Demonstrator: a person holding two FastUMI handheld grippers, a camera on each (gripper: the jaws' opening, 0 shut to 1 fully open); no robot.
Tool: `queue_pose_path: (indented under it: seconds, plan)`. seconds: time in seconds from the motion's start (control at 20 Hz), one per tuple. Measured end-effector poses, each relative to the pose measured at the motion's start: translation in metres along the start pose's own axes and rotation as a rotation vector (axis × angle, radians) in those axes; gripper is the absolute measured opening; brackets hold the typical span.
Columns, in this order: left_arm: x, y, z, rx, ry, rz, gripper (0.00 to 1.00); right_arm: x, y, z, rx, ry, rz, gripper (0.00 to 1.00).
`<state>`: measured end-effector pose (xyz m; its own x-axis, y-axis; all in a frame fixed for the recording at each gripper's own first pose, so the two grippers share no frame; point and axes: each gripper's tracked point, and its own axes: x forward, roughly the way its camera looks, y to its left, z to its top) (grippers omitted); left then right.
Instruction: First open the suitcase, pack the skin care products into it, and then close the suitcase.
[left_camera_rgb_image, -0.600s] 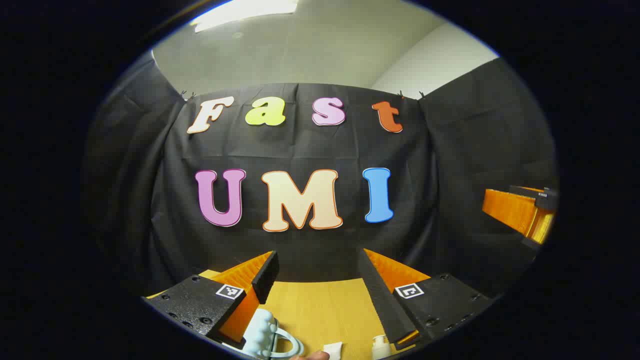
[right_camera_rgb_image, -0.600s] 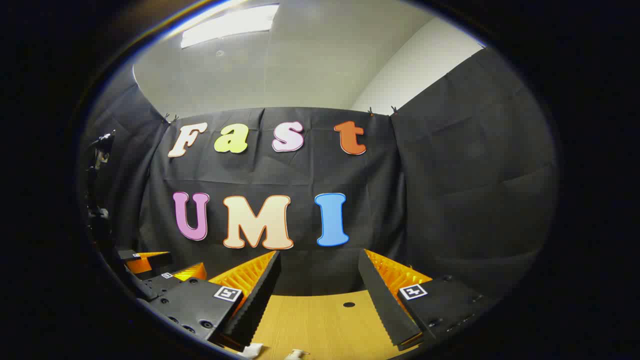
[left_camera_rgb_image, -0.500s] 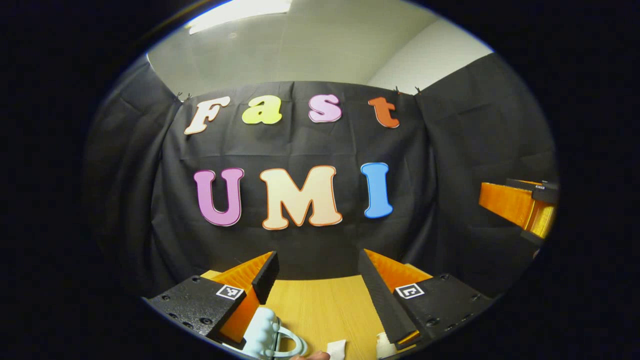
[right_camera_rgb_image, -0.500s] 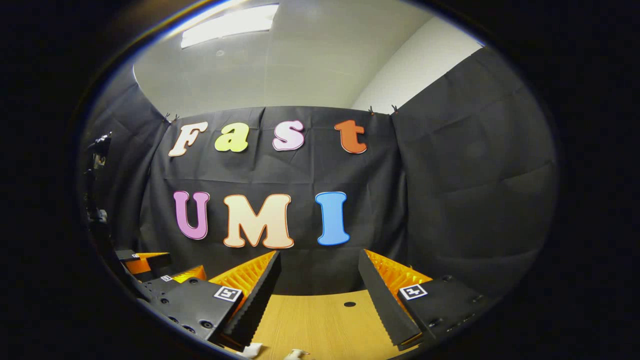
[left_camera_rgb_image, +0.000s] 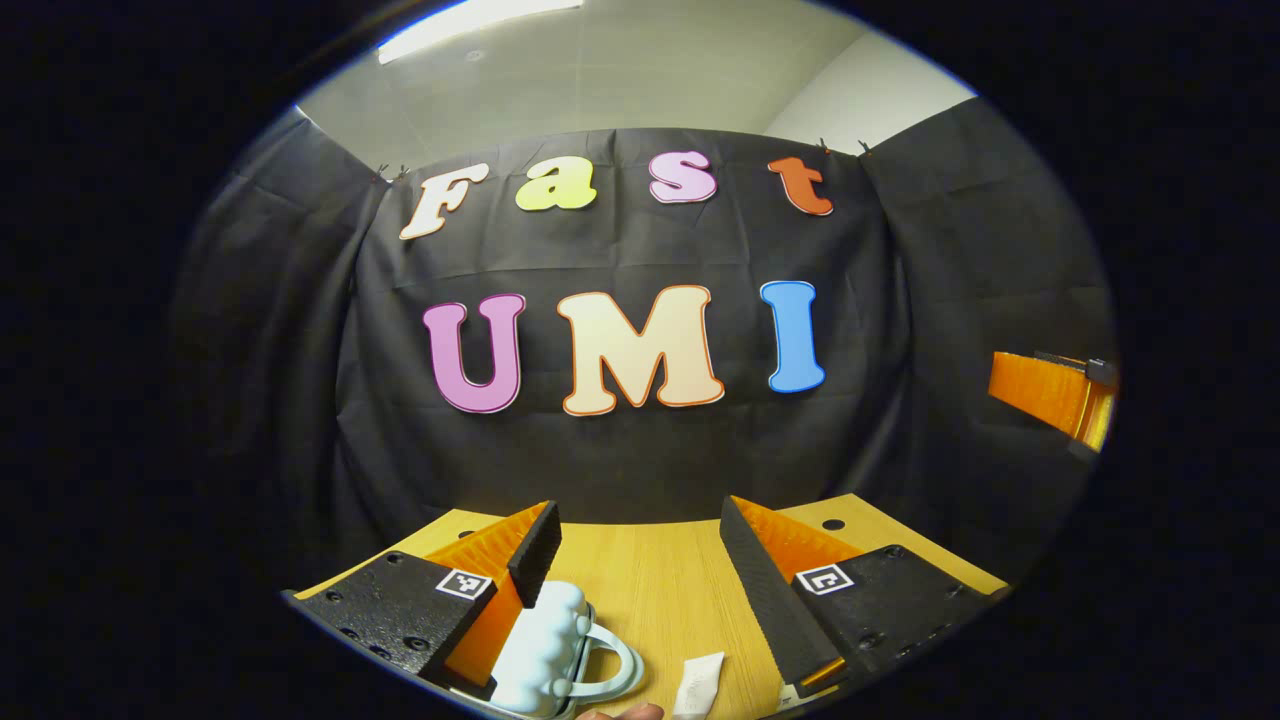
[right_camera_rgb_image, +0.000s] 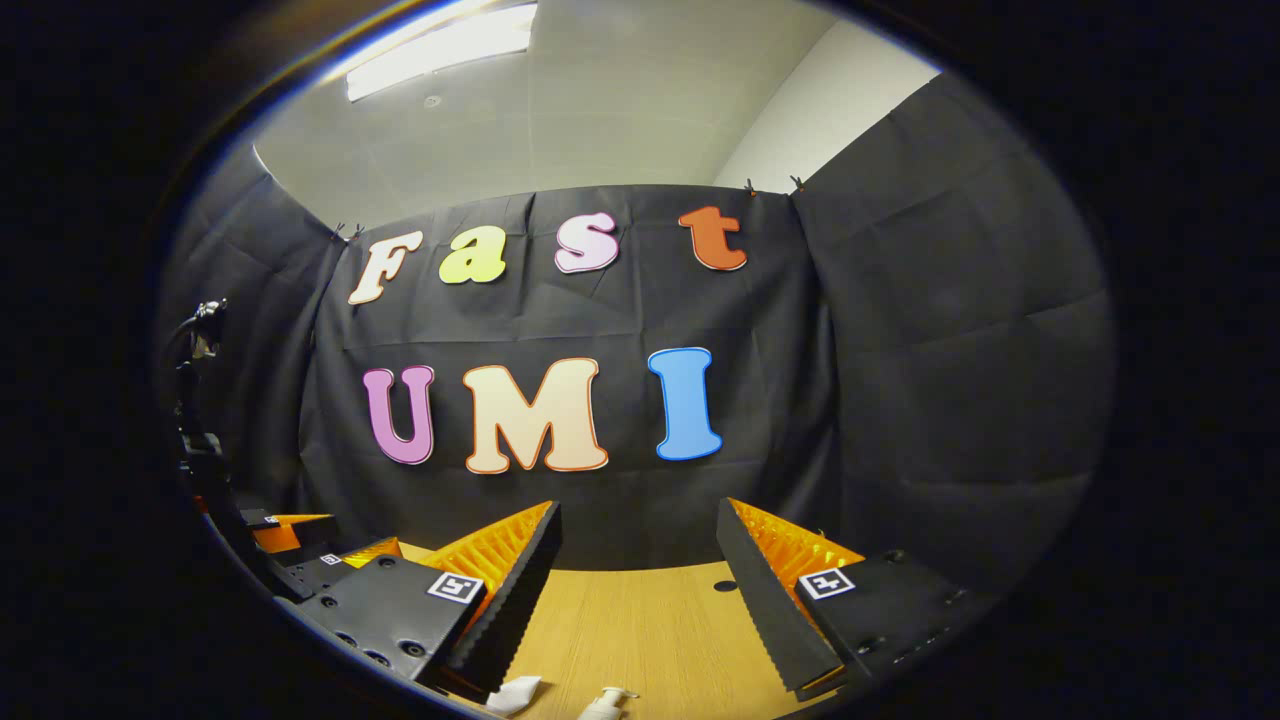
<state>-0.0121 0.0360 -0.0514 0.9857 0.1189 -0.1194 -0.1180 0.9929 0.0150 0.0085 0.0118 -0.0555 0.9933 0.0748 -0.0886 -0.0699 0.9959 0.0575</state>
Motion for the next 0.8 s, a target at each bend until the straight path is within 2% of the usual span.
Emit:
queue_pose_path:
  seconds: [0.2, 0.4, 0.55, 0.8]
  plan:
    - [0.002, 0.002, -0.001, -0.008, -0.011, 0.004, 0.94, -0.001, 0.014, -0.019, -0.012, 0.041, 0.039, 0.98]
    - [0.008, -0.007, -0.024, 0.026, 0.044, -0.024, 0.94, 0.001, 0.011, -0.025, -0.028, 0.065, 0.037, 0.98]
    - [0.016, -0.014, -0.06, 0.041, 0.144, -0.048, 0.94, 0.002, 0.0, -0.035, -0.023, 0.095, 0.012, 0.98]
    - [0.019, -0.014, -0.126, 0.01, 0.341, -0.052, 0.95, -0.001, -0.011, -0.042, -0.04, 0.131, -0.023, 0.98]
